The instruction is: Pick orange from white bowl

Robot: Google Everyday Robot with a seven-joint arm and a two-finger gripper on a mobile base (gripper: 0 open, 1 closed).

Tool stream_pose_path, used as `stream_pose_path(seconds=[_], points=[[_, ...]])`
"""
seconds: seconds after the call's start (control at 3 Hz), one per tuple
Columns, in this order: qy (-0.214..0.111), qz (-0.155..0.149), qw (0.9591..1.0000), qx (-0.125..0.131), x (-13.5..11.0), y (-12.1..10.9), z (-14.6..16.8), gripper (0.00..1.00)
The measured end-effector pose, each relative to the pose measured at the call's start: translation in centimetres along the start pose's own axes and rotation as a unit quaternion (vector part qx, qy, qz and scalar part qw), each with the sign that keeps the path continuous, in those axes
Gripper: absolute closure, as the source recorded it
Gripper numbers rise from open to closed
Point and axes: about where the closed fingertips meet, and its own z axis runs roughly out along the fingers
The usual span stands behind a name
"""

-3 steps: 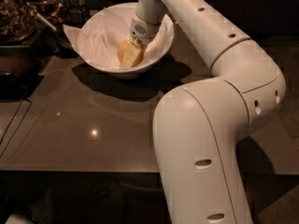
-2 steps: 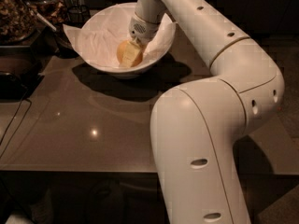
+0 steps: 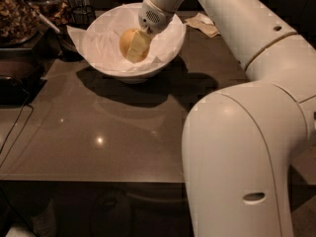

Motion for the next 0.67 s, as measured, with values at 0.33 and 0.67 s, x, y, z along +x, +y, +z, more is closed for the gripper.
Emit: stream_pose_path(seconds=[0.33, 0.67], points=[[-0.002, -0.002, 1.0, 0.001, -0.15, 0.08, -0.15, 1.0], [-0.008, -0.016, 0.9998, 0.007, -1.12, 0.36, -0.44, 1.0]])
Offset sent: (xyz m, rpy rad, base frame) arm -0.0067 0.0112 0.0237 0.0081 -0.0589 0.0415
